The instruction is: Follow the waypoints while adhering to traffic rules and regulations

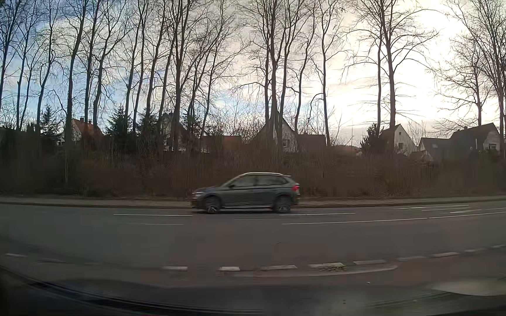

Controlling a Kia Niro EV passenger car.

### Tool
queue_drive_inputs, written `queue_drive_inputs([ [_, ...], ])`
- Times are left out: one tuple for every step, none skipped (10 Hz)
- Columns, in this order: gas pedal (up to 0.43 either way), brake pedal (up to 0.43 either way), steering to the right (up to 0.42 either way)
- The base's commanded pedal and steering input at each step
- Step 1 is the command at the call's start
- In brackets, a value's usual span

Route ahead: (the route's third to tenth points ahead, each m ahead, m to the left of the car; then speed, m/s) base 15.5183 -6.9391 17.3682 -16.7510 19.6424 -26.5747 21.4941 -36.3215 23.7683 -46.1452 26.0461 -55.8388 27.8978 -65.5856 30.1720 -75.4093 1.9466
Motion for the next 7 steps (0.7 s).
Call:
queue_drive_inputs([
  [0.000,0.171,0.104],
  [0.000,0.183,0.122],
  [0.000,0.189,0.139],
  [0.000,0.195,0.154],
  [0.000,0.195,0.164],
  [0.000,0.195,0.179],
  [0.000,0.195,0.188],
])
